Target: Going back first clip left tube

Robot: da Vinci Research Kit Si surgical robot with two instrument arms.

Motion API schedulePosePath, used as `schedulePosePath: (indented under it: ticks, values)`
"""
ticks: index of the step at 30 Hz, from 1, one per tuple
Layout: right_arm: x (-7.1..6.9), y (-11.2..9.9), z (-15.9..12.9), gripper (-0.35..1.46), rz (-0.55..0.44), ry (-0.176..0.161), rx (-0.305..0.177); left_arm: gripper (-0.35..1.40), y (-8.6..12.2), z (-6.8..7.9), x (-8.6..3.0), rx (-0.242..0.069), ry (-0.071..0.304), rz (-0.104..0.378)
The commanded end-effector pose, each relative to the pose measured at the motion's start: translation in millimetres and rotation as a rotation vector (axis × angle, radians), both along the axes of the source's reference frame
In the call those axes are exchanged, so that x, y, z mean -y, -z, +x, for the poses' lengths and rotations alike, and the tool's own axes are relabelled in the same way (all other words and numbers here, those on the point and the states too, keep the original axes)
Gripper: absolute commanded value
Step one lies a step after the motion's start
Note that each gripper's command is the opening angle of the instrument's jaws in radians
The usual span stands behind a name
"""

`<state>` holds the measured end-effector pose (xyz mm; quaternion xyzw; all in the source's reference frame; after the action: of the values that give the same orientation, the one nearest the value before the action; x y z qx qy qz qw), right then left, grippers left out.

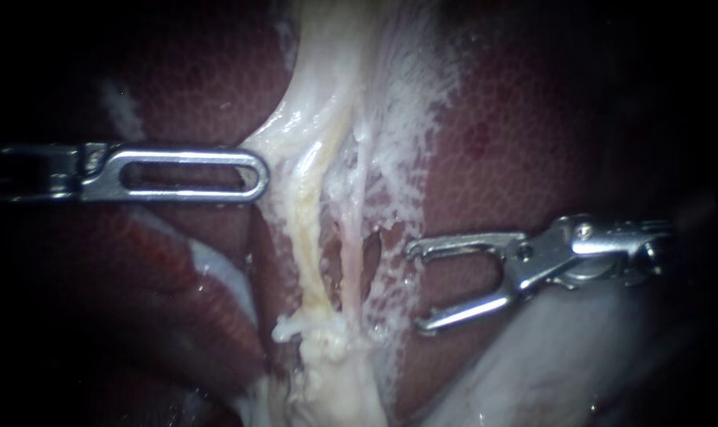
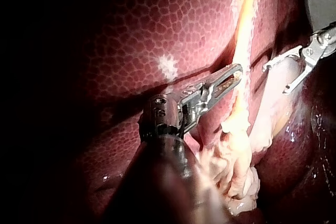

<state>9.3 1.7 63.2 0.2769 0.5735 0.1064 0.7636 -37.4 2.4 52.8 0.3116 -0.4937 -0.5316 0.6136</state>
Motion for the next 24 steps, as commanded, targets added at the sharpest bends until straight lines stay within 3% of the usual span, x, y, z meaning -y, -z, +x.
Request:
schedulePosePath:
  ticks: [1,5,16,19,24]
  values:
    - [-0.4,0.4,-0.3,0.6,-0.007,-0.003,0.001,-0.35,0.0,0.0,0.0,0.0,0.0,0.0]
    - [-1.0,1.2,-1.0,0.6,-0.012,-0.007,0.003,-0.35,-0.1,0.0,0.0,0.0,0.0,0.0]
    - [-1.0,1.3,-1.3,0.6,-0.016,-0.004,0.0,-0.35,-1.7,0.4,-0.3,-0.003,0.003,-0.005]
    - [-1.0,1.3,-1.3,0.6,-0.016,-0.004,0.0,-0.35,-2.7,0.1,0.0,-0.005,0.004,-0.009]
    - [-1.0,1.4,-1.3,0.6,-0.016,-0.004,0.0,-0.35,-5.4,-1.0,1.5,-0.014,0.013,-0.021]
